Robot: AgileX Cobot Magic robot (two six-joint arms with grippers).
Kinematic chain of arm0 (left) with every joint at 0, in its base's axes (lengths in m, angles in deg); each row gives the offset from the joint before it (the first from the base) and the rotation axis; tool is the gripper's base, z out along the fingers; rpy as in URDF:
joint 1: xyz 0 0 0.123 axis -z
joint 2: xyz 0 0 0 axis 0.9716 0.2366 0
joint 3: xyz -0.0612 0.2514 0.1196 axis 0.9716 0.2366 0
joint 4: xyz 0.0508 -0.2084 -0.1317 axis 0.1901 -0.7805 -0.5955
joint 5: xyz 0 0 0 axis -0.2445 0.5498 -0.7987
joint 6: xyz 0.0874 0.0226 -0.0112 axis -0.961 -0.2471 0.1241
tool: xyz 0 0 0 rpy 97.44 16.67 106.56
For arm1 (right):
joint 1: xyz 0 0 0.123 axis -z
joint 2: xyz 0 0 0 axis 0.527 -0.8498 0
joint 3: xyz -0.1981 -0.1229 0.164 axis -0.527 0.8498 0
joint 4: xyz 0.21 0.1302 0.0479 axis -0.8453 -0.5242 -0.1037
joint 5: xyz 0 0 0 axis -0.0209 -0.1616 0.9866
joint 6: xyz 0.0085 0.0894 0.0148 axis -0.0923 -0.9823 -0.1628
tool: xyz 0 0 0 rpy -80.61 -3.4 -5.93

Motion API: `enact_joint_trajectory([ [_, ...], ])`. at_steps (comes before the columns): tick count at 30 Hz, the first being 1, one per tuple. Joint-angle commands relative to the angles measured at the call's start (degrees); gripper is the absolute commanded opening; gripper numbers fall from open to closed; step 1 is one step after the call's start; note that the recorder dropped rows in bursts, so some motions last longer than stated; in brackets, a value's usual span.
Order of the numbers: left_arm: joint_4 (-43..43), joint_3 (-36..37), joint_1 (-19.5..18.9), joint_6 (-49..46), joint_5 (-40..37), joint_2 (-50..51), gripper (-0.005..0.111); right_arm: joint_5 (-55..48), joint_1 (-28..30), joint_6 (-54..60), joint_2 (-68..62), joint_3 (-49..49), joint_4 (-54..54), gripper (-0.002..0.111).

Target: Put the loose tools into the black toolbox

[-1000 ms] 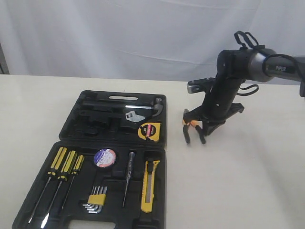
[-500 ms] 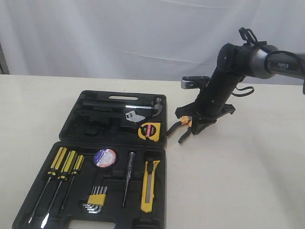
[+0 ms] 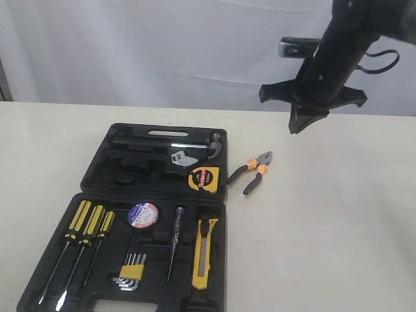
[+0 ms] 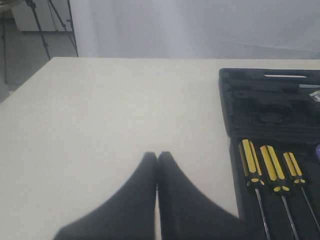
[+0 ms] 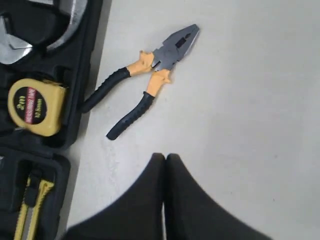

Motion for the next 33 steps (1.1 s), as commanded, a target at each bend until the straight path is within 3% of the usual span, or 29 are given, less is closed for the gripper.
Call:
enact_joint_trajectory([
  [1, -0.5, 0.1, 0.3, 0.2, 0.5, -0.1, 0.0, -3.6, 0.1, -0.9, 5.8, -0.3, 0.5, -0.001],
  [11, -0.5, 0.1, 0.3, 0.2, 0.5, -0.1, 0.0, -3.6, 0.1, -7.3, 12.4, 0.4, -6.4, -0.001],
  [33, -0.5, 0.1, 0.3, 0.2, 0.5, -0.1, 0.0, -3.6, 0.1, -7.1, 12.6, 0.4, -6.4, -0.001],
])
